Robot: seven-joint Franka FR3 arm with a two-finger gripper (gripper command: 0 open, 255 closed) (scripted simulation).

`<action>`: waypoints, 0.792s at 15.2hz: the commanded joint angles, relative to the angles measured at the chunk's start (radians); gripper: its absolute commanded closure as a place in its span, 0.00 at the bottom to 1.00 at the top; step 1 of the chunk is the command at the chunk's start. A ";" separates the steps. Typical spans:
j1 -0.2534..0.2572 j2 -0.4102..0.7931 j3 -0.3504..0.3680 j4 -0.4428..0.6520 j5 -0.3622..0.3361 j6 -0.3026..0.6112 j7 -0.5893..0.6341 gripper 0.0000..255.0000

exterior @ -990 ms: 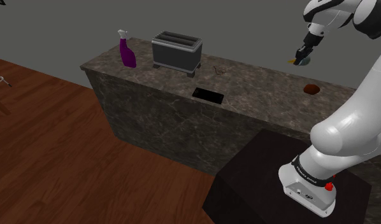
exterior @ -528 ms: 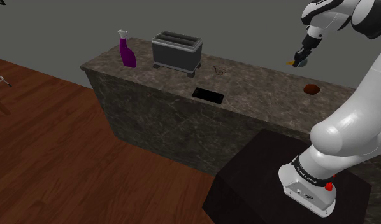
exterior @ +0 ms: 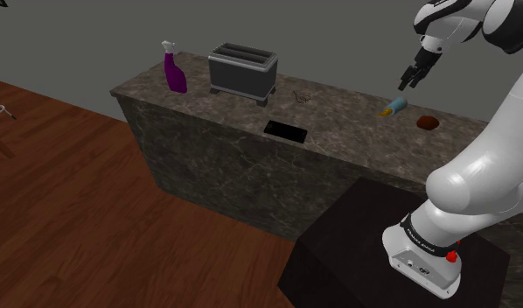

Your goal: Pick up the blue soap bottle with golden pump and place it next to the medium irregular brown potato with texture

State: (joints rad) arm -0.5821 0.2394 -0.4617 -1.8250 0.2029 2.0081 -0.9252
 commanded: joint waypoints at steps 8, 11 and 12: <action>-0.003 -0.031 -0.009 0.090 -0.022 -0.117 0.015 0.00; -0.003 -0.031 -0.009 0.090 -0.022 -0.117 0.015 0.00; -0.003 -0.031 -0.009 0.090 -0.022 -0.117 0.015 0.00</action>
